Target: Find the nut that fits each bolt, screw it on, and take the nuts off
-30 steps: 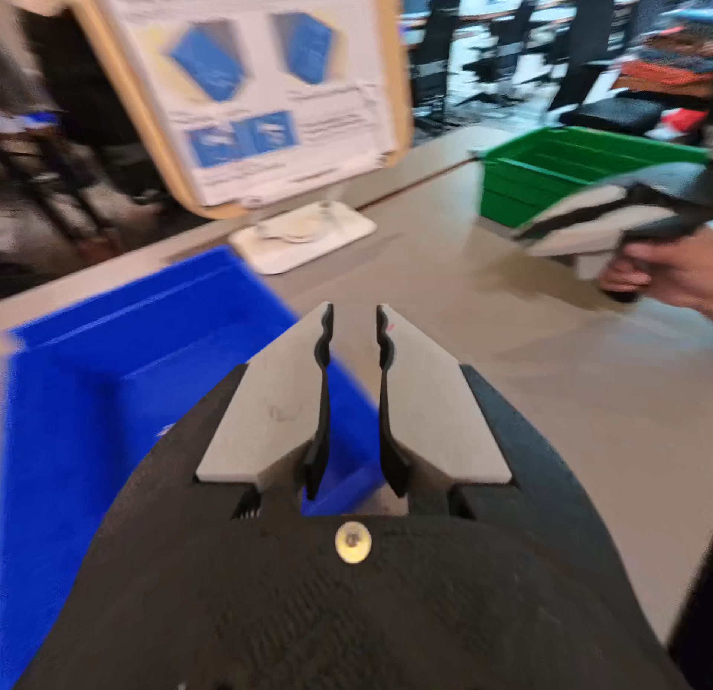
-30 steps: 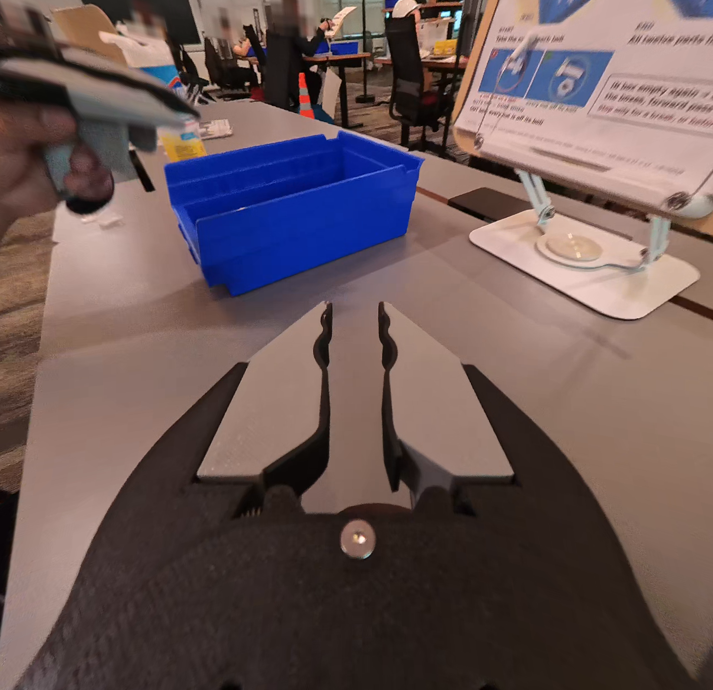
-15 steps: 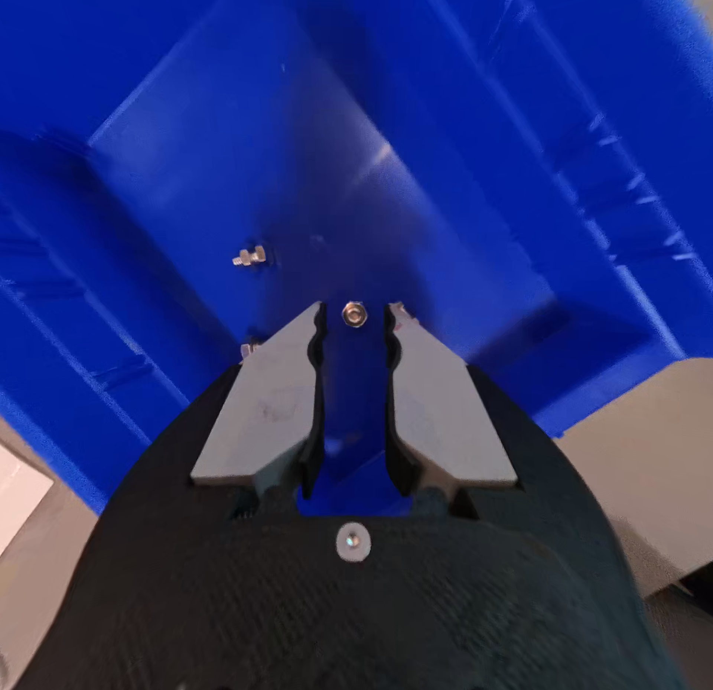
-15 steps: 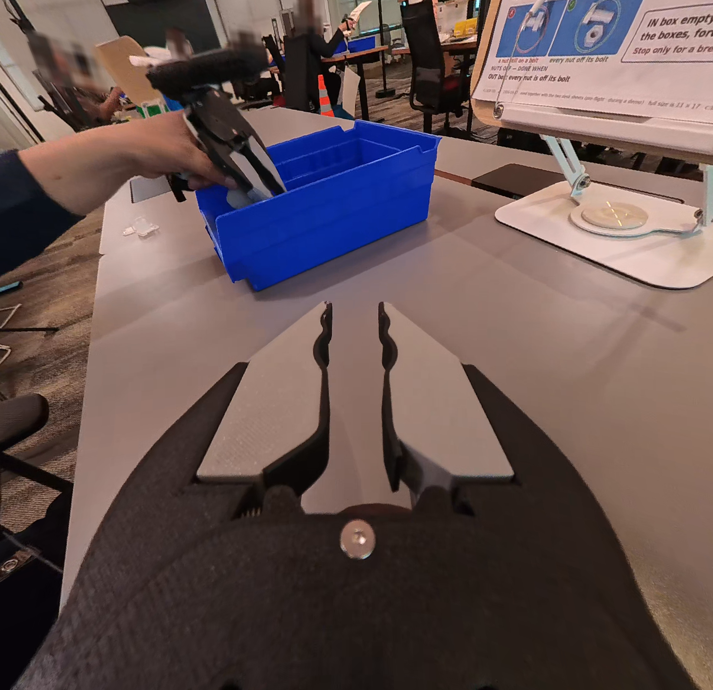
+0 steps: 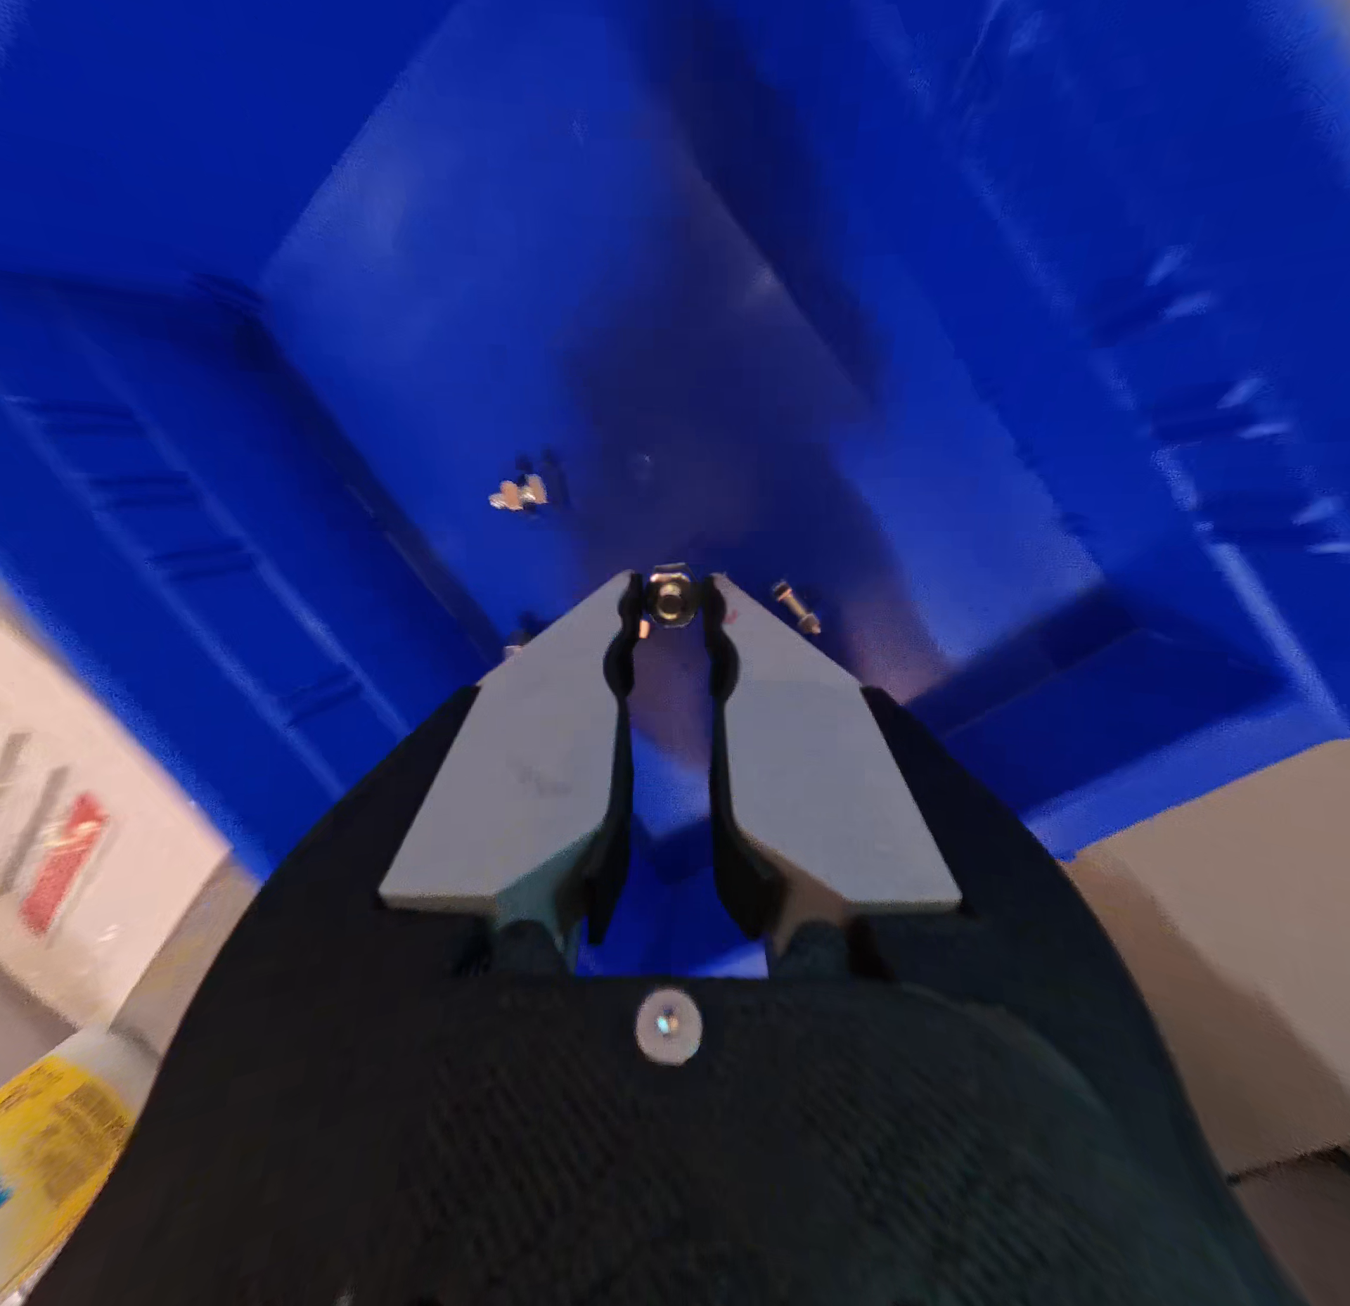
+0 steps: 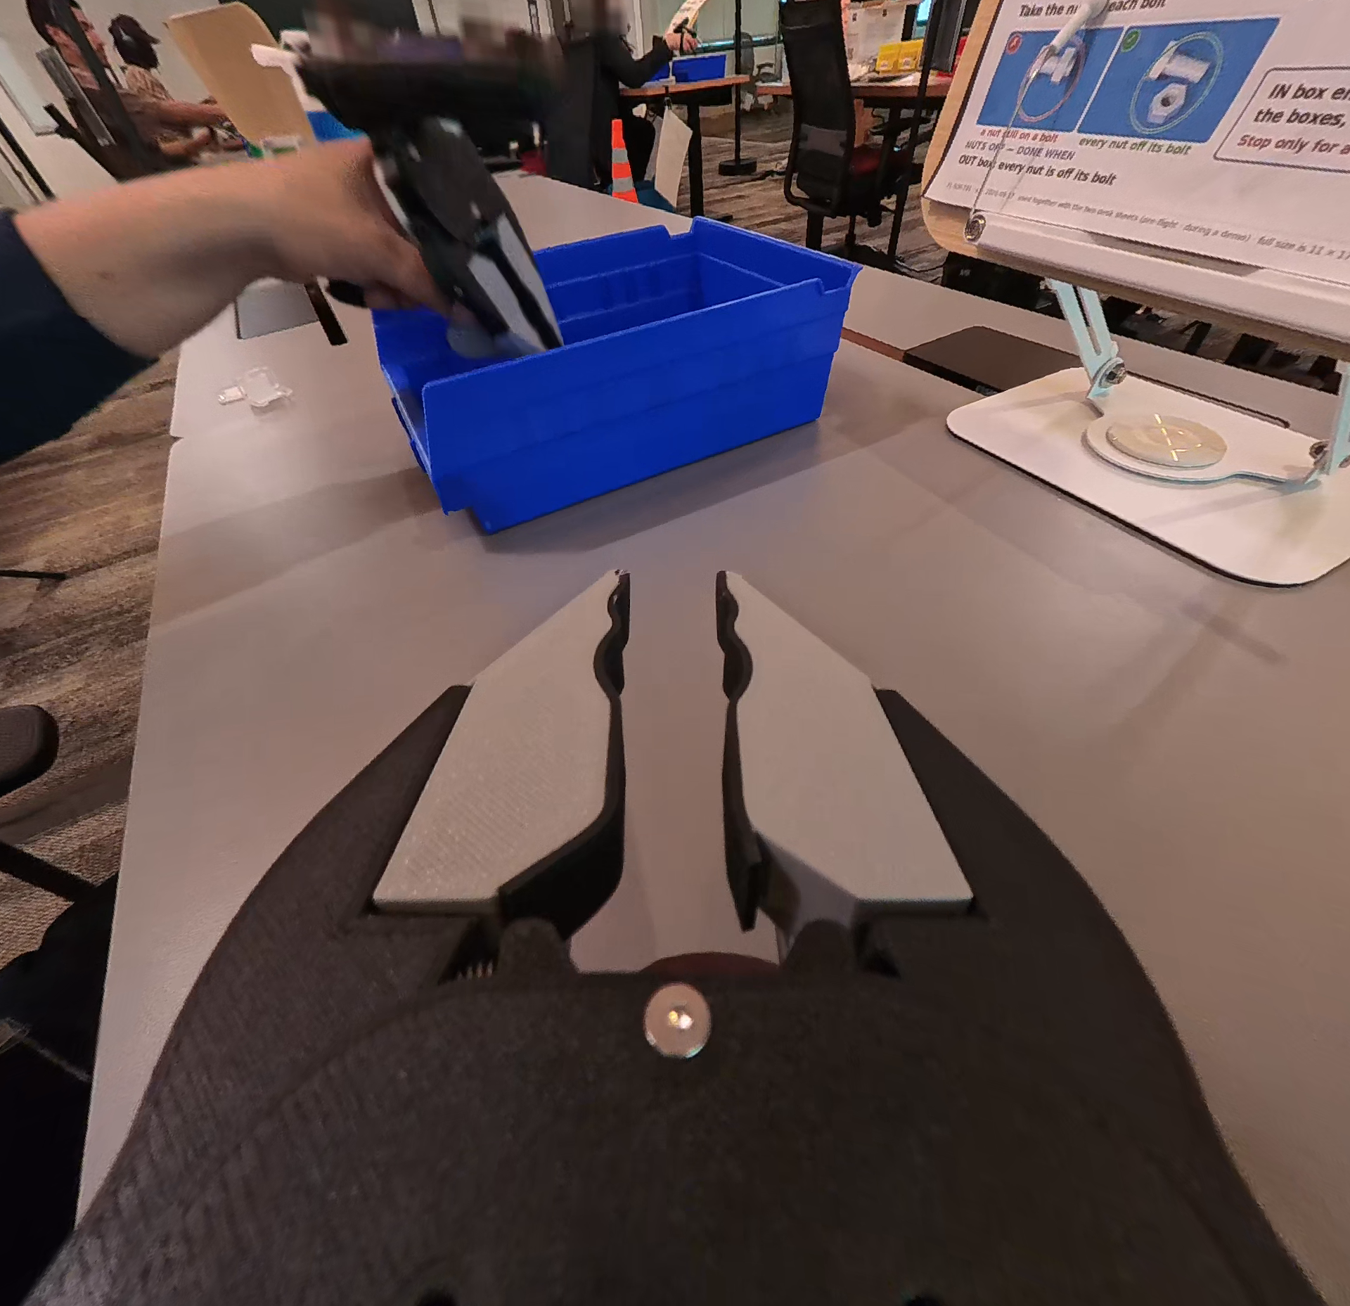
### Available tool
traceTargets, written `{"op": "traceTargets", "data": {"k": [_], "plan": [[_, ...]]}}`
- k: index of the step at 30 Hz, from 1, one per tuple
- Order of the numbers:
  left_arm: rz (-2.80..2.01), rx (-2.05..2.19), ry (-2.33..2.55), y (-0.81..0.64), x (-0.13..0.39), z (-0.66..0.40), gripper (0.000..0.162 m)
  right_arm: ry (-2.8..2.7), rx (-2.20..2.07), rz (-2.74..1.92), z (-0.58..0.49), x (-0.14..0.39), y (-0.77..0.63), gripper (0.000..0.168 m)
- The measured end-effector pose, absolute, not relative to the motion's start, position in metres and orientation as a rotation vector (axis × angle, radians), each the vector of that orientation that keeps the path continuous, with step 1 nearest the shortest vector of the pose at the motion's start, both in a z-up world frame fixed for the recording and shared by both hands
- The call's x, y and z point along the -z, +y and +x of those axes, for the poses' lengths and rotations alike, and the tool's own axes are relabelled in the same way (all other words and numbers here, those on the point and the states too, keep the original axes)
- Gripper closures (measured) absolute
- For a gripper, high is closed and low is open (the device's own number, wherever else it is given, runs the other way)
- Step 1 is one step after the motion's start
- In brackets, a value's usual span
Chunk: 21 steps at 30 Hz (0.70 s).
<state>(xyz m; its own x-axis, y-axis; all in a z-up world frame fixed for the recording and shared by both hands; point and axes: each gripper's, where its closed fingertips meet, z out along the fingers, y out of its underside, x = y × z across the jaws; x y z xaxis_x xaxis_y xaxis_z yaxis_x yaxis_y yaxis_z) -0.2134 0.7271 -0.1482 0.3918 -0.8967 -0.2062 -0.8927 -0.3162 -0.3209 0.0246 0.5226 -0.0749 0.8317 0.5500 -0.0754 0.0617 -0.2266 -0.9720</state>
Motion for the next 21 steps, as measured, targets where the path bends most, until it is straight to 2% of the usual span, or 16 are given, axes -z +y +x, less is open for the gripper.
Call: {"op": "traceTargets", "data": {"k": [1, 5, 8, 13, 21], "plan": [[-2.215, -0.011, 1.510, 0.729, 0.130, -0.208, 0.148, -0.474, -0.480, -1.763, 0.025, 0.076, 0.523, 0.148], [-1.858, 0.068, 1.424, 0.697, 0.042, -0.146, 0.148, -0.473, -0.440, -1.761, 0.030, 0.076, 0.526, 0.148], [-1.613, 0.341, 1.575, 0.616, 0.019, -0.072, 0.148, -0.466, -0.469, -1.731, 0.031, 0.069, 0.524, 0.146], [-1.391, 0.510, 1.879, 0.520, 0.070, 0.004, 0.148, -0.448, -0.486, -1.660, 0.041, 0.051, 0.518, 0.144], [-1.354, 0.512, 1.746, 0.526, 0.127, 0.053, 0.148, -0.418, -0.305, -1.737, 0.062, 0.068, 0.532, 0.145]]}}
